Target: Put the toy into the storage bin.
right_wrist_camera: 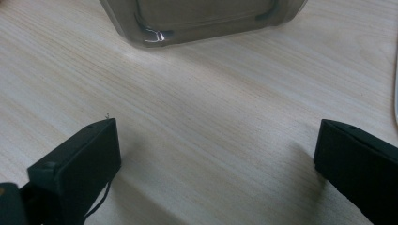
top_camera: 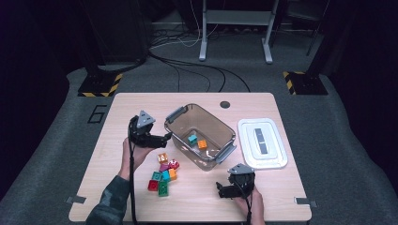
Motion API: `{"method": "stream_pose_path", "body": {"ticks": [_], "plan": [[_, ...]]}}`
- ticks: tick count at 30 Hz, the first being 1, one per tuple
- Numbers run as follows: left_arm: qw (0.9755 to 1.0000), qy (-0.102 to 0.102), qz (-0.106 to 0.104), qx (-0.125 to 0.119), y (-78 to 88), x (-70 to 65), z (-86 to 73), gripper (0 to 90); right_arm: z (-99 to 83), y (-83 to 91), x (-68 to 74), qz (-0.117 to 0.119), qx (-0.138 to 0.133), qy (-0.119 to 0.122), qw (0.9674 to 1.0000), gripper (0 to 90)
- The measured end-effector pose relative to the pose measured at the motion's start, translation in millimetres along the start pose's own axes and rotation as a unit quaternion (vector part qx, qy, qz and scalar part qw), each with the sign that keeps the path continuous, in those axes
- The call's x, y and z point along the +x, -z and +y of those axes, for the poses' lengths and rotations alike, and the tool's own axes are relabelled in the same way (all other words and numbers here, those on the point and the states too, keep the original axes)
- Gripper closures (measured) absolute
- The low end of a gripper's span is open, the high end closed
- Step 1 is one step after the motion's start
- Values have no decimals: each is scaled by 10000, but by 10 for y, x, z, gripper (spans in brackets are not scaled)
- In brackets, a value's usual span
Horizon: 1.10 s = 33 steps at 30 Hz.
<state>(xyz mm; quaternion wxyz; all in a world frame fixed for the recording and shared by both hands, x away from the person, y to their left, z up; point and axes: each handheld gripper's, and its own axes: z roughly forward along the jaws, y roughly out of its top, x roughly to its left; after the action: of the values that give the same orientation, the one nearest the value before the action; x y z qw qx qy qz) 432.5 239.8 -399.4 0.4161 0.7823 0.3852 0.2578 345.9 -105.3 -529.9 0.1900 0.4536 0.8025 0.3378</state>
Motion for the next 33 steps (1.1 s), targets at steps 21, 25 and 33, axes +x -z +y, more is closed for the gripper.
{"method": "stream_pose_path", "body": {"ticks": [21,25,33], "plan": [[9922,855,-462,783,-423,203,-952,0,0,0,-1,-2,-1,1,10000,1],[9906,744,-651,950,-504,173,-988,34,0,0,0,-2,-1,-5,10000,1],[9900,699,-894,843,-527,172,-1016,336,0,0,0,0,0,-5,10000,1]]}}
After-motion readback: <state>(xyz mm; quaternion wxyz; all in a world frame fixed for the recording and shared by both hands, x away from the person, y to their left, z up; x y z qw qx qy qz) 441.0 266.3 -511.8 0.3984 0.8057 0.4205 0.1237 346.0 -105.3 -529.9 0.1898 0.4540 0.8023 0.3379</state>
